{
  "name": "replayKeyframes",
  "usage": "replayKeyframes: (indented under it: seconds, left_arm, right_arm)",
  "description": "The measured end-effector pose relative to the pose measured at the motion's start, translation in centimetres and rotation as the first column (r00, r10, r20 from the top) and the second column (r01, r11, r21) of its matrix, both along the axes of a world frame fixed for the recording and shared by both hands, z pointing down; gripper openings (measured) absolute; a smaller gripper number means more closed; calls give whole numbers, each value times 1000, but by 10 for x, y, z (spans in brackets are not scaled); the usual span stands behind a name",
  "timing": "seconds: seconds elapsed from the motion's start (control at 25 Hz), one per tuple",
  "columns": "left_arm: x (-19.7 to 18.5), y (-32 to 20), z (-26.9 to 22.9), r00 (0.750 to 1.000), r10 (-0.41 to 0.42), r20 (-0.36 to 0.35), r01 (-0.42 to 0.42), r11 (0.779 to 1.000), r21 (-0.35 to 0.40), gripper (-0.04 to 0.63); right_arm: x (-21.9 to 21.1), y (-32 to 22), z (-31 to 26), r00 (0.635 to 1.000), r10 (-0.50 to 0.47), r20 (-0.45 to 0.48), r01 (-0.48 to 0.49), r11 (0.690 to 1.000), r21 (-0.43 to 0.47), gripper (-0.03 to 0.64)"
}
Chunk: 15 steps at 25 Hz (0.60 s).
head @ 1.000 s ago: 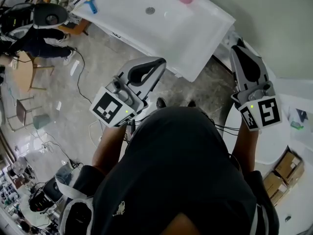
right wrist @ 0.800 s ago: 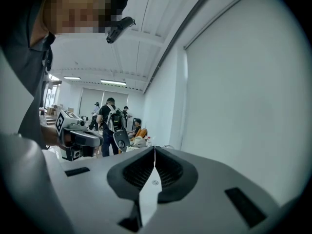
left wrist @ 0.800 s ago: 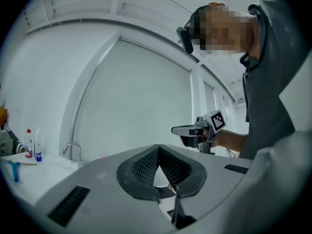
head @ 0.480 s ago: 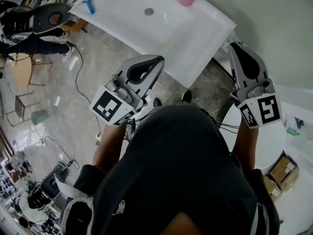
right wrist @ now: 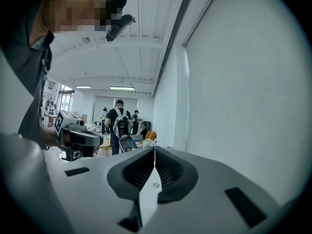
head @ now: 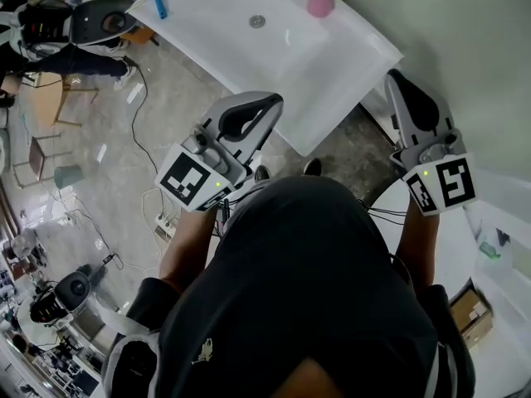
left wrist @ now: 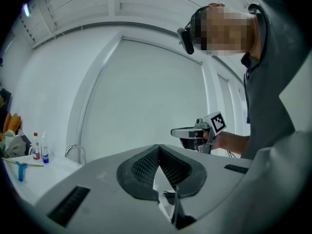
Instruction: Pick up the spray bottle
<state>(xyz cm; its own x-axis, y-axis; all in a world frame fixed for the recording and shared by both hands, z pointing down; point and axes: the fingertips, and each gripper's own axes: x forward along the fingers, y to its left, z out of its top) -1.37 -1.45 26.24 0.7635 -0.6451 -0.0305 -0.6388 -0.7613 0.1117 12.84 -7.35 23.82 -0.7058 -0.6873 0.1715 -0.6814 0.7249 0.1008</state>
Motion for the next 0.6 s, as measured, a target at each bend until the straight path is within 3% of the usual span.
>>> replayKeyframes:
  seconds: [0.32, 0.6]
  left_arm:
    - [32, 0, -3, 999, -39, 34, 40, 999, -23, 5]
    - [44, -1, -17, 1000, -26, 11, 26, 1000, -7, 5]
  right_arm:
    - [31, -8, 6, 999, -33, 33, 33, 999, -17, 9]
    - [41, -15, 5, 999, -33, 10, 33, 999, -37, 9]
